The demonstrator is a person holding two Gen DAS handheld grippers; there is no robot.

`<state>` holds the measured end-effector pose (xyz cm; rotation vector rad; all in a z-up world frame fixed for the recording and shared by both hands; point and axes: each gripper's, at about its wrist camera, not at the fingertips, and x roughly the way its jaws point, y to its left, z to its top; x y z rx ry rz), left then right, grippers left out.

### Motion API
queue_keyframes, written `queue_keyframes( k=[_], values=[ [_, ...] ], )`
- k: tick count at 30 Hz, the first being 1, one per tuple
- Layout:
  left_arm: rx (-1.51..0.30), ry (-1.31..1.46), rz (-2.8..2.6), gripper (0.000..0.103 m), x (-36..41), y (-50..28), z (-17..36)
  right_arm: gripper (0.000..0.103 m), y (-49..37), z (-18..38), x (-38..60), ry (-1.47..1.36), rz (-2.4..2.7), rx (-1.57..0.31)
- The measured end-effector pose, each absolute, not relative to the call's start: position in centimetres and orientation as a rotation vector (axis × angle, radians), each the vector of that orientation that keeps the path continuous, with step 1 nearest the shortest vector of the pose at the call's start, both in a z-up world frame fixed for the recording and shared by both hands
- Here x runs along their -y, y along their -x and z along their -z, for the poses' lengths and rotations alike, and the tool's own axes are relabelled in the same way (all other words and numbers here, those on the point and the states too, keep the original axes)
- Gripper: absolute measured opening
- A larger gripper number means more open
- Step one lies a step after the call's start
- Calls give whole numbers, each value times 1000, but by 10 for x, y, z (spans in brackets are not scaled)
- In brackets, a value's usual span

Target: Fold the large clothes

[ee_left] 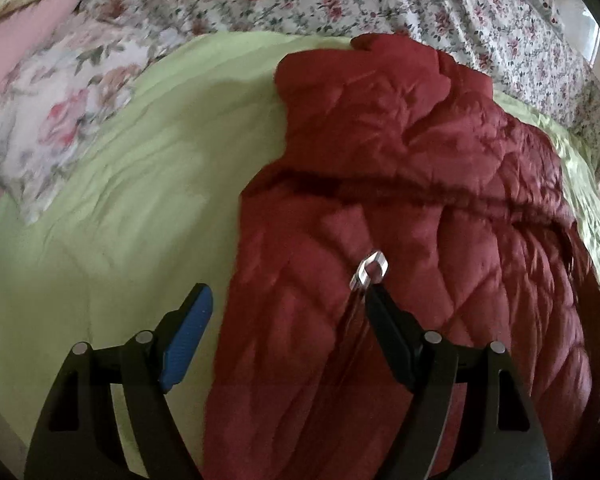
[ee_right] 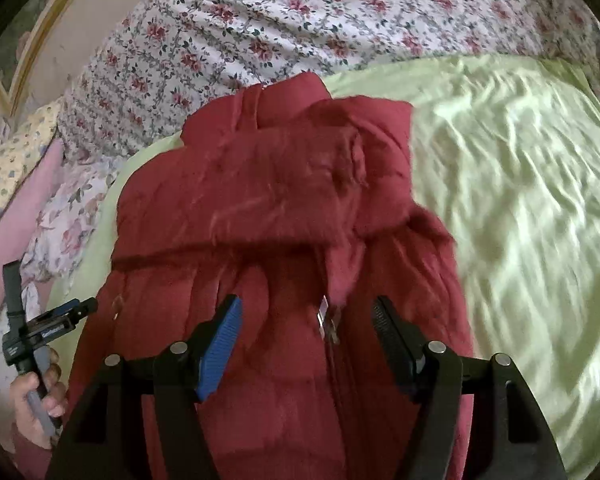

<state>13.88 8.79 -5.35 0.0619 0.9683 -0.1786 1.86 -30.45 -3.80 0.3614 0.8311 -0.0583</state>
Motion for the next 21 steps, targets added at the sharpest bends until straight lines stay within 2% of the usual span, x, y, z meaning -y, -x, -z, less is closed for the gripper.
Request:
queue_keyframes(
  k=[11,21],
  values=[
    [-1034,-41,177,79,-123,-90,62,77,51,43,323,-311,180,-897],
    [-1083,-60,181,79,-141,-55,74,77,80,75,311,-318,163,-1020]
  ],
)
